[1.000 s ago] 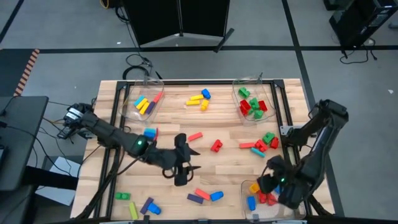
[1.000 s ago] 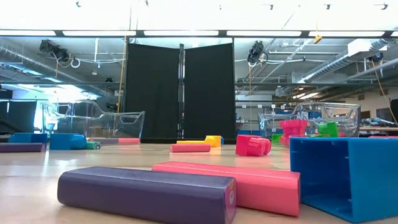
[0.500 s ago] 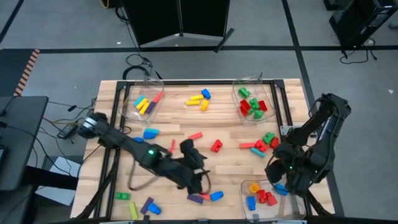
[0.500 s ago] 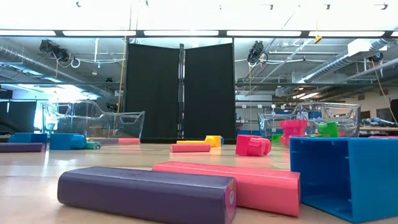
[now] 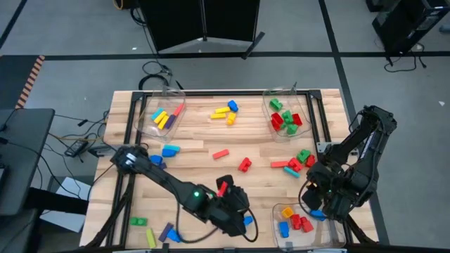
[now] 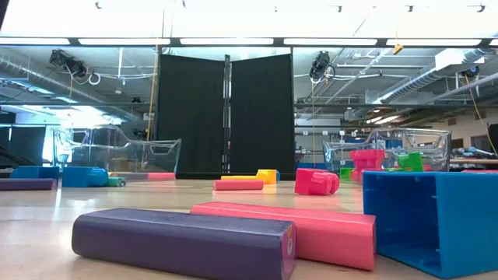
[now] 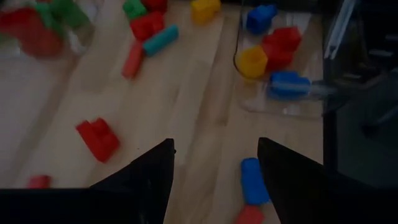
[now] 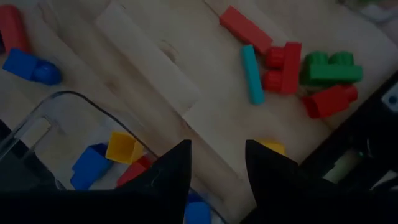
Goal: Sort blocks by size
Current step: Put the blue 1 stud game piece into the bottom transparent bin
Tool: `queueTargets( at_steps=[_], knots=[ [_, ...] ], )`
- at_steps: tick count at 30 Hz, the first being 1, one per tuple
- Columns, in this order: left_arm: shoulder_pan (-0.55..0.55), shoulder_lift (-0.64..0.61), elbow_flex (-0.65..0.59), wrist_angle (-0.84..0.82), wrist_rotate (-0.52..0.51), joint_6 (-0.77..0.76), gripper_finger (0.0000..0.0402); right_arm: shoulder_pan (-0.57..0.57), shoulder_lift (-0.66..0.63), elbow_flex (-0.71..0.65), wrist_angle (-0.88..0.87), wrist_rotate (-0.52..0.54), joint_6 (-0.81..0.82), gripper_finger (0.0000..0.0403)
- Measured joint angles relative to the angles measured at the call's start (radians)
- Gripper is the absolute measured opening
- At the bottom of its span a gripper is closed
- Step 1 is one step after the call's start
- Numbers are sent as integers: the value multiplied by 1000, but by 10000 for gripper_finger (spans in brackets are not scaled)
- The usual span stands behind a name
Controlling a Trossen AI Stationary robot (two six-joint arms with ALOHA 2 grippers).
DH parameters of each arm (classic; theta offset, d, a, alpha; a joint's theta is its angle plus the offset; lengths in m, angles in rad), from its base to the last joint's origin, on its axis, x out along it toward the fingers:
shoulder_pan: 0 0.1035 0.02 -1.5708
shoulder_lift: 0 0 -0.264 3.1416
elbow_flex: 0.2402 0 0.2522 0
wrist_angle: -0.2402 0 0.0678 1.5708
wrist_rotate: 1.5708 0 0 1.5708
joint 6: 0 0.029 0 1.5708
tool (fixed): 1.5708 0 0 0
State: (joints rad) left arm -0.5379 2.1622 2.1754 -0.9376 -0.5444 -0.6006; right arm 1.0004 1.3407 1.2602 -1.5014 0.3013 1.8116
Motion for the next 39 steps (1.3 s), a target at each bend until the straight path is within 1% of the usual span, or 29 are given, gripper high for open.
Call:
queueTargets(
  at_steps=[5, 10, 16, 20, 26, 28, 33, 39],
  knots=[
    [-2, 71, 0, 3, 35, -147, 236, 0, 0, 0, -4, 43, -41, 161],
    [-1, 137, -1, 34, 144, -197, 236, 0, 0, 0, -6, 57, -74, 160],
    [-5, 206, 0, 186, 172, -177, 236, 0, 0, 0, -11, 75, -88, 160],
    [-5, 238, 0, 177, 188, -166, 236, 0, 0, 0, -14, 86, -88, 160],
    [-4, 262, -5, 190, 185, -108, 236, 0, 1, 0, -20, 94, -88, 160],
    [-5, 278, -5, 174, 185, -109, 236, 0, 1, 0, -21, 98, -88, 160],
    [-7, 331, -7, 174, 222, -111, 236, 0, 1, 0, -25, 100, -88, 160],
    [-7, 352, -6, 158, 219, -160, 236, 0, 1, 0, -24, 100, -88, 160]
  ],
)
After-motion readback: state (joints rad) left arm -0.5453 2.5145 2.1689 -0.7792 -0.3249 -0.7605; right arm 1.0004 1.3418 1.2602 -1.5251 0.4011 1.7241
